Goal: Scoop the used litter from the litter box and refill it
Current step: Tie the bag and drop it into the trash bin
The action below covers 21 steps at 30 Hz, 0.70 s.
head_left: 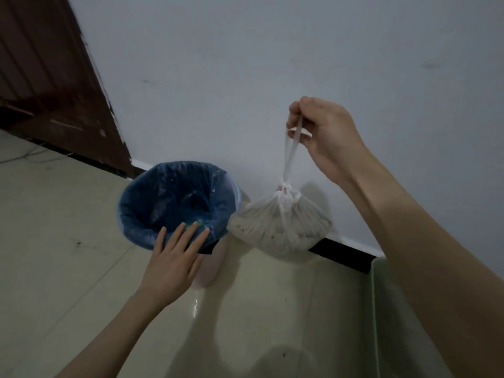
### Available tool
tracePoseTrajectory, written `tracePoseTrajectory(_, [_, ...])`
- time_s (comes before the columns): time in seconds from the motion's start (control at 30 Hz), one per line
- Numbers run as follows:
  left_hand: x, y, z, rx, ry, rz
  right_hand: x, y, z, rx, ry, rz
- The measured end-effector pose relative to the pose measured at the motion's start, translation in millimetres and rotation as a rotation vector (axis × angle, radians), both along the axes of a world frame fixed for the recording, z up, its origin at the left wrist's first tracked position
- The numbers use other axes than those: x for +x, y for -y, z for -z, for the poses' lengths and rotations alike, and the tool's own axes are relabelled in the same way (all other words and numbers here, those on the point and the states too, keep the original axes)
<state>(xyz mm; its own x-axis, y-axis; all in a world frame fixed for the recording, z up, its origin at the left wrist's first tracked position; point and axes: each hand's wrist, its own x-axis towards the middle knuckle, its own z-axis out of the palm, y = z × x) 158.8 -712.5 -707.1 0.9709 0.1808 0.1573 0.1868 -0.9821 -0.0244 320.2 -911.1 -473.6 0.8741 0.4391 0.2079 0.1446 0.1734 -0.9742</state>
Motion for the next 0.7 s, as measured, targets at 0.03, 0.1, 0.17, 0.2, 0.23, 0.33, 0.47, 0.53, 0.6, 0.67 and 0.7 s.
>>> tracePoseTrajectory(0.03, [0, 0, 0, -0.002, -0.003, -0.004, 2, -9, -8, 0.010, 0.013, -0.004])
tracePoseTrajectory(0.1, [0, 0, 1, -0.007, -0.005, -0.010, 5, -27, -22, 0.048, 0.013, -0.015])
tracePoseTrajectory(0.17, [-1, 0, 1, -0.025, -0.011, -0.009, 6, -47, -35, 0.091, -0.002, -0.038])
tracePoseTrajectory(0.2, [-2, 0, 1, -0.032, -0.011, -0.009, 6, -57, -40, 0.097, 0.000, -0.057])
tracePoseTrajectory(0.23, [-2, 0, 1, -0.039, -0.010, -0.004, 5, -66, -43, 0.096, 0.005, -0.078])
tracePoseTrajectory(0.33, [-4, 0, -2, -0.077, -0.011, 0.009, 0, -96, -48, 0.103, 0.005, -0.145])
tracePoseTrajectory(0.47, [-2, -1, -7, -0.119, -0.014, 0.003, -4, -131, -42, 0.102, -0.040, -0.191])
tracePoseTrajectory(0.53, [-3, -1, -7, -0.124, -0.011, 0.009, -7, -146, -32, 0.078, -0.064, -0.219])
tracePoseTrajectory(0.6, [-3, -2, -6, -0.124, 0.003, 0.010, -10, -161, -18, 0.044, -0.088, -0.254])
tracePoseTrajectory(0.67, [-3, -2, -5, -0.119, 0.029, 0.011, -12, -175, -3, 0.002, -0.118, -0.271])
tracePoseTrajectory(0.7, [-3, -2, -4, -0.115, 0.038, 0.011, -12, -180, 4, -0.025, -0.136, -0.262])
